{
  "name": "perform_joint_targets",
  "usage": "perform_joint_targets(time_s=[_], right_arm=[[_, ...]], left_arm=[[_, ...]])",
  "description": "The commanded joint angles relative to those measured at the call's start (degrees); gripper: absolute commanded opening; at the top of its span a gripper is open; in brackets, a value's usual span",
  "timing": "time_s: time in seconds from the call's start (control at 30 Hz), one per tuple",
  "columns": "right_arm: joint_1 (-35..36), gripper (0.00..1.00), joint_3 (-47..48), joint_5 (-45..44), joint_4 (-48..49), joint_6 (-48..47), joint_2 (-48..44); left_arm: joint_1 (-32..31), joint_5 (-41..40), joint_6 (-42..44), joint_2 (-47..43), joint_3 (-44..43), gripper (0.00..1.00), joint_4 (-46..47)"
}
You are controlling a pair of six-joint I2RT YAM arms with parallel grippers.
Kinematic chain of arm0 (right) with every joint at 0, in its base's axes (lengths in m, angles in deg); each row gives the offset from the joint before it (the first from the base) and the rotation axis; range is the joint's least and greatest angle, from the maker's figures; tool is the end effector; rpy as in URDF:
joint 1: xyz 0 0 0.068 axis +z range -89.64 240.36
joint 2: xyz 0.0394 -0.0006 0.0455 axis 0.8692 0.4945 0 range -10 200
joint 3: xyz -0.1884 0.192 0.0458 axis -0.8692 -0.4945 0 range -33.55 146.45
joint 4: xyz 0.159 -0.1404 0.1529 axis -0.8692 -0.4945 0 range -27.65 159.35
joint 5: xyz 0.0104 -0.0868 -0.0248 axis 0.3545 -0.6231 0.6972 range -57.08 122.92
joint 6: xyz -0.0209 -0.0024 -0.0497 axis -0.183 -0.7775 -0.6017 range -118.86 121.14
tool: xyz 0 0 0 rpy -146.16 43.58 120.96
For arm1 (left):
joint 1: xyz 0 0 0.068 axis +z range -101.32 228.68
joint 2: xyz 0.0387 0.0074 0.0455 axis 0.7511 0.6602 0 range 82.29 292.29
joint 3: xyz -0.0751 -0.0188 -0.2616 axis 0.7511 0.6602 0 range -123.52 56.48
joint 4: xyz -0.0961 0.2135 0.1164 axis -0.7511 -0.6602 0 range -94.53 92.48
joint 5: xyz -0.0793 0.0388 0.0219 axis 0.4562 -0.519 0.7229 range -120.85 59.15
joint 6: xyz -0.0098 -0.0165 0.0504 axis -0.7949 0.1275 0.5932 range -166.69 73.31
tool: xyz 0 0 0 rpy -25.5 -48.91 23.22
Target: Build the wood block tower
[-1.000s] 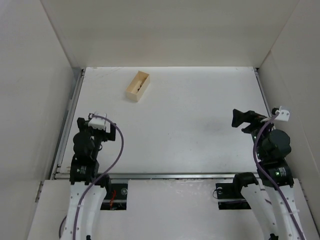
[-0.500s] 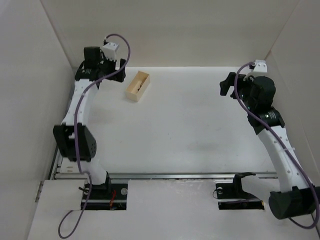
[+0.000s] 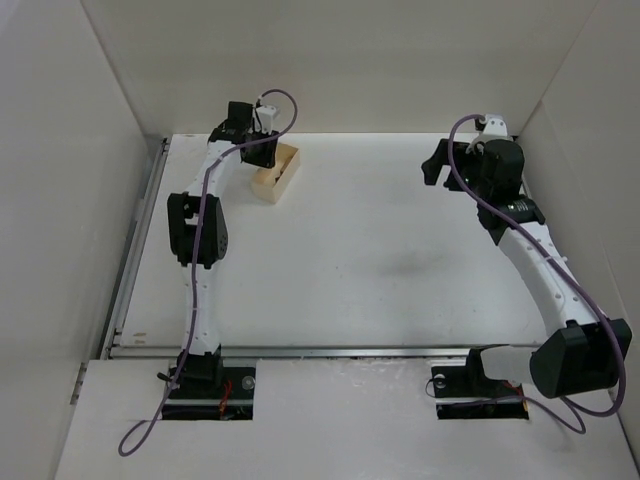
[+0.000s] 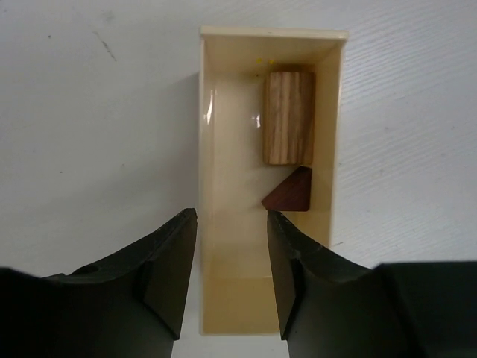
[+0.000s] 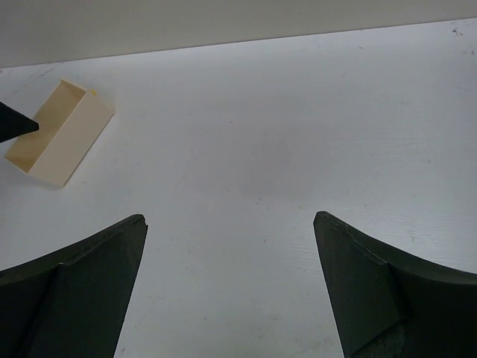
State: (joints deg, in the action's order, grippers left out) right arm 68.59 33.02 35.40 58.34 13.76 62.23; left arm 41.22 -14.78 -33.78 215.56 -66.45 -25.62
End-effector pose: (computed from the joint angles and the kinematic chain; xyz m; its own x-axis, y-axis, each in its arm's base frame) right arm 0.2908 0.0436 0.3690 -0.3171 0.1747 -0.9322 -0.1175 0.9681 0.2214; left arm 0.5317 -0.0797 0.2534 -0.5248 0.2854 -0.8019 0.4691 0.8831 0.0073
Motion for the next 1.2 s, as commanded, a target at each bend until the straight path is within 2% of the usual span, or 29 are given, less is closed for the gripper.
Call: perform_joint_targets(time_s=[0.0, 0.2, 0.27, 0.33, 0.43, 0.7, 0.8, 0.93, 0.97, 1.07, 1.1, 1.17], right_arm=[[0.1, 1.00, 2.8, 3.1, 4.1, 0.6, 0.6], [0.1, 1.00, 2.8, 6.7, 4.1, 0.6, 2.9], [0.1, 1.00, 2.8, 7.3, 4.1, 1.2, 3.4], [0.1, 1.00, 2.8, 7.8, 4.1, 1.2, 4.1], [0.1, 1.00, 3.3, 7.8, 4.1, 1.2, 4.1], [0.1, 1.00, 3.8, 8.3, 4.1, 1.2, 4.6], [0.1, 1.00, 3.8, 8.3, 4.1, 1.2, 4.6], [0.1, 1.00, 2.6, 8.9, 5.2, 1.7, 3.3], [0.1, 1.00, 2.6, 8.9, 5.2, 1.7, 2.7], [0.1, 1.00, 1.0, 9.4, 6.7, 2.9, 1.3], [0.1, 1.00, 0.3, 9.4, 7.2, 2.9, 1.3], [0.1, 1.00, -0.5, 9.4, 7.7, 3.5, -0.1]], left_arm=[[-0.8, -6.1, 0.1, -1.1, -2.1, 0.40, 2.5], [-1.9, -12.6, 1.8, 0.1, 2.2, 0.40, 5.7], [-1.9, -13.2, 2.5, 0.1, 3.0, 0.37, 6.3], [-2.4, -13.7, 2.5, 0.8, 3.1, 0.30, 6.3], [-2.9, -14.2, 3.7, 2.6, 3.1, 0.30, 6.3], [-2.9, -16.8, 3.7, 3.1, 3.1, 0.00, 7.5], [-2.9, -21.7, 4.9, 1.7, 4.3, 0.00, 9.6], [-6.0, -35.6, 12.8, -1.7, 8.7, 0.00, 16.8], [-6.9, -43.0, 19.6, -2.5, 10.0, 0.00, 21.6], [-10.6, -57.6, 32.7, -3.7, 19.9, 0.00, 34.6], [-11.4, -59.9, 41.2, -3.7, 22.7, 0.00, 44.9], [-13.2, -63.1, 47.5, -3.7, 29.0, 0.00, 53.1]])
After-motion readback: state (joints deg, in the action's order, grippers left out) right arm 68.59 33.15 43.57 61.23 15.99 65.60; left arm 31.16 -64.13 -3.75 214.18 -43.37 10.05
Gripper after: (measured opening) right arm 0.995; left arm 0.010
